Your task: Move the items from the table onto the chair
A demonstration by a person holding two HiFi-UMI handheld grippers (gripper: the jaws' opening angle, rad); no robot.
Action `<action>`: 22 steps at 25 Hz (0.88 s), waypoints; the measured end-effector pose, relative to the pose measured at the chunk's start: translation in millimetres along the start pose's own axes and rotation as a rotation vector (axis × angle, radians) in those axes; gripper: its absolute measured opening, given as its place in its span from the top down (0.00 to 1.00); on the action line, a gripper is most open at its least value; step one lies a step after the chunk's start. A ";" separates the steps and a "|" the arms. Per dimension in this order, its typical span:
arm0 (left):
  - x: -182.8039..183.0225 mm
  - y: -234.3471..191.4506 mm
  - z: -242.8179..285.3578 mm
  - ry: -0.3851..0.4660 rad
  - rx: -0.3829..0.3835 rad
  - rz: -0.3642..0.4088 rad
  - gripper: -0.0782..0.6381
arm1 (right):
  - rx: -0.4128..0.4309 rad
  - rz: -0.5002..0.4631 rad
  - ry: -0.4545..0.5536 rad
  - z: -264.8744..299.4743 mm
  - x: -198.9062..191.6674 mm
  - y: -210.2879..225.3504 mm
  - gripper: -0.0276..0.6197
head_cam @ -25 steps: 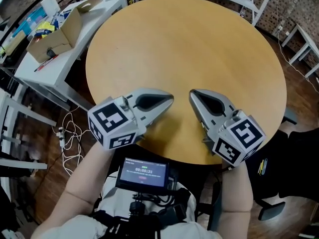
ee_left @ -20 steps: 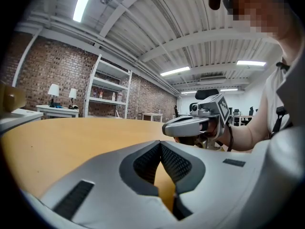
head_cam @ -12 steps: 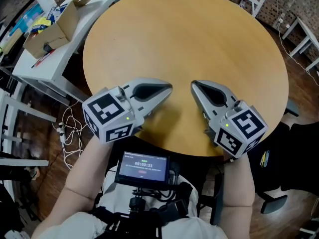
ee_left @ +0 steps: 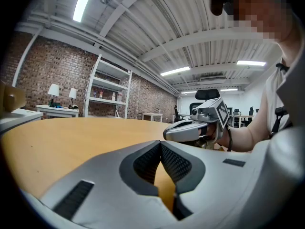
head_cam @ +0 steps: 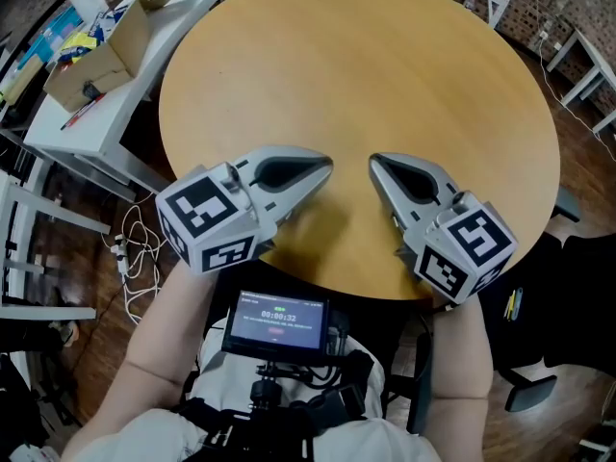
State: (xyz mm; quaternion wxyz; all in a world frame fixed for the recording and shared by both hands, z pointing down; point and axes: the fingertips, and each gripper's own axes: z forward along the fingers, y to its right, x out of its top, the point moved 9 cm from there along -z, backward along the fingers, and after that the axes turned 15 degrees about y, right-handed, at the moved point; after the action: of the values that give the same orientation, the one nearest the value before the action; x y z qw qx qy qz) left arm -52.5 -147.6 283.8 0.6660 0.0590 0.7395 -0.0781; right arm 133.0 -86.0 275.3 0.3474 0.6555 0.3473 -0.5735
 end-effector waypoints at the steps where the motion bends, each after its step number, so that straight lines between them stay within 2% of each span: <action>1: 0.1 0.1 0.2 0.000 0.000 0.000 0.88 | 0.000 0.000 0.000 -0.2 0.1 0.0 0.95; 22: 1.3 0.5 0.9 0.003 0.000 0.005 0.88 | 0.003 0.002 0.002 -0.7 0.3 0.6 0.95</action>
State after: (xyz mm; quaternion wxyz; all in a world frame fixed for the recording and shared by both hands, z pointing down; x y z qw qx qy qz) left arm -51.7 -147.3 282.4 0.6651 0.0610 0.7403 -0.0767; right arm 133.9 -85.7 275.1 0.3467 0.6570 0.3458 -0.5732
